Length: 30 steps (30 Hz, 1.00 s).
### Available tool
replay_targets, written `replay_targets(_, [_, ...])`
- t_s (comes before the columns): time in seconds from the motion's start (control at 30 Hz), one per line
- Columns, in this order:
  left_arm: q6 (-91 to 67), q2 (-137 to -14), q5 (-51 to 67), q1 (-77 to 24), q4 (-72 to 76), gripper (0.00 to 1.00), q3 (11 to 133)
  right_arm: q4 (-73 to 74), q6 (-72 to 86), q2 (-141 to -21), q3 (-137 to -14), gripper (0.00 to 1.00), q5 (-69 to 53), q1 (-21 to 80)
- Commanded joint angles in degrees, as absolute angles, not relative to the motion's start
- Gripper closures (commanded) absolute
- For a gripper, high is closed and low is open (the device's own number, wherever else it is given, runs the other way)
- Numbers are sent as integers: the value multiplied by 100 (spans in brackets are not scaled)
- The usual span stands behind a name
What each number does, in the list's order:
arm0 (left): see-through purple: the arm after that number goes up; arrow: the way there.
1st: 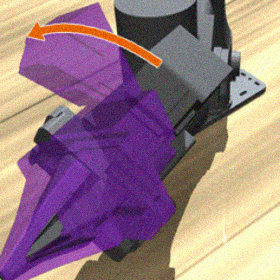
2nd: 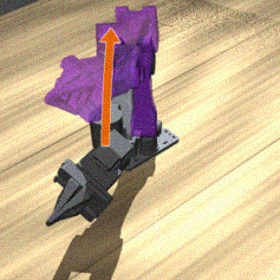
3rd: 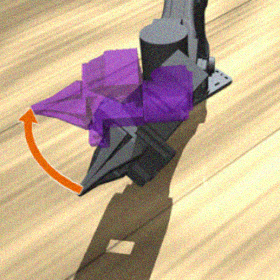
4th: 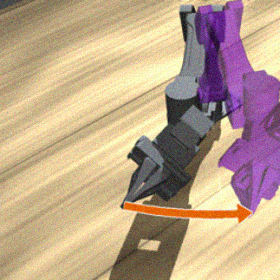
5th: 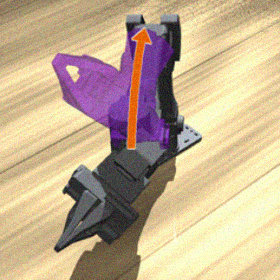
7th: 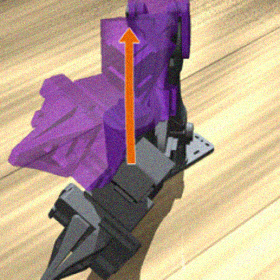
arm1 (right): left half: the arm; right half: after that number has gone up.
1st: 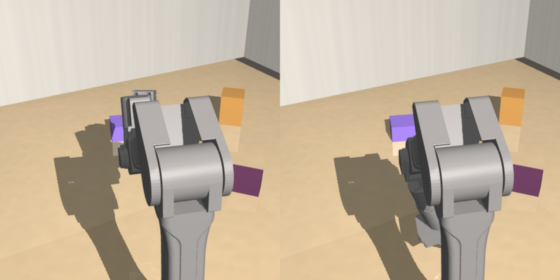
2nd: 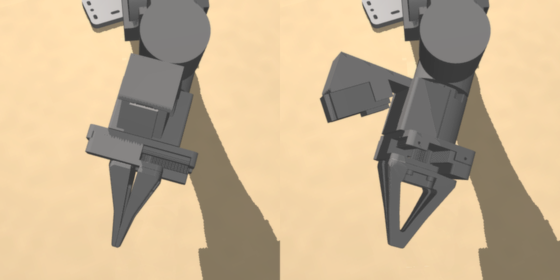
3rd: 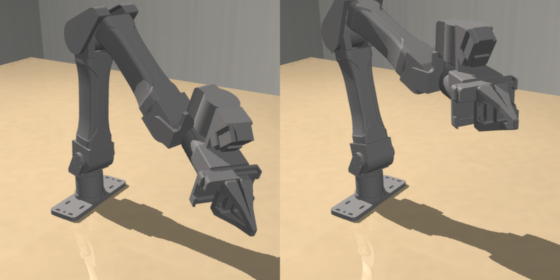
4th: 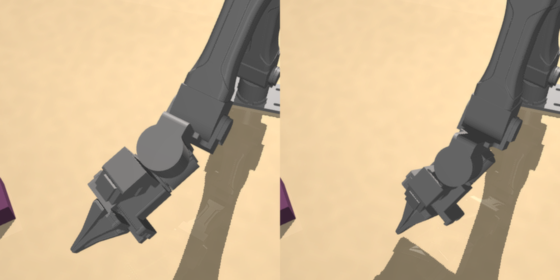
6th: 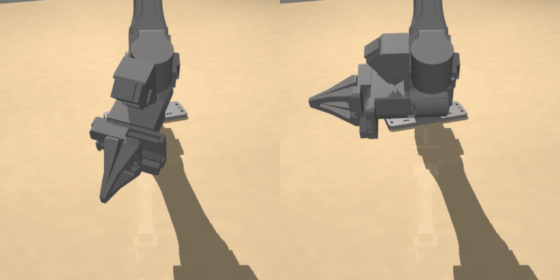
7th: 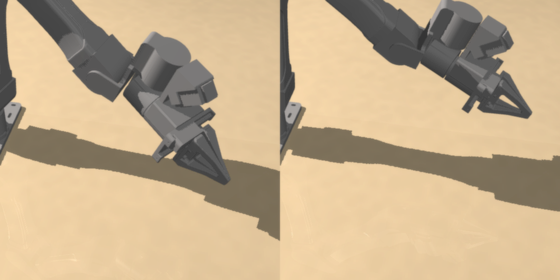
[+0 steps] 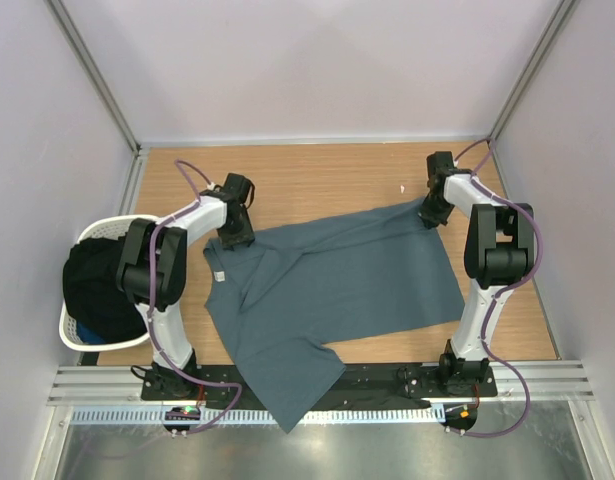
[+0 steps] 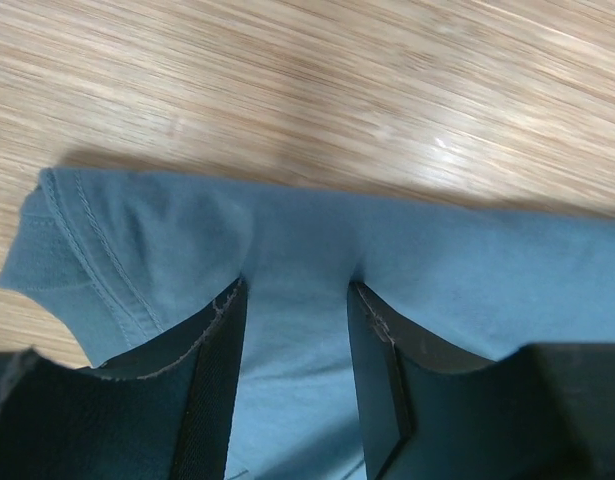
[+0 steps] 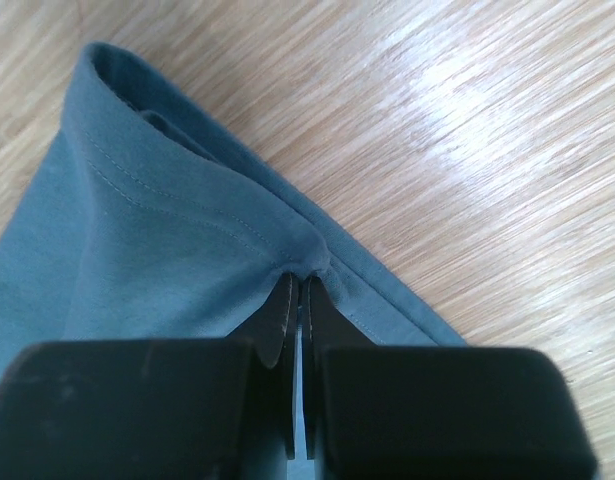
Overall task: Fold and stack the t-shirts
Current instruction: Fold the tshirt
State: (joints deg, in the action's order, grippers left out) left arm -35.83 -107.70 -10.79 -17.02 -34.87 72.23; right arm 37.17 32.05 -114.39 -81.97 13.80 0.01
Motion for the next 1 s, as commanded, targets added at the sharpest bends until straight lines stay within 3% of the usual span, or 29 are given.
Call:
replay_targets(0.0, [-3770,-10925,-1230,-1530,-3550,54,7436,3840,3156,-11364,-8604,99,1722,0])
replay_targets(0.6, [-3973,-11057,-1547,-1468,-3850,55,7374,4623,3261,-10618,-8034,99,2021,0])
replay_targets(0.97, [-3832,-11057,-1495,-1450,-3823,55,7392,4517,3331,-10907,-7910,99,1986,0])
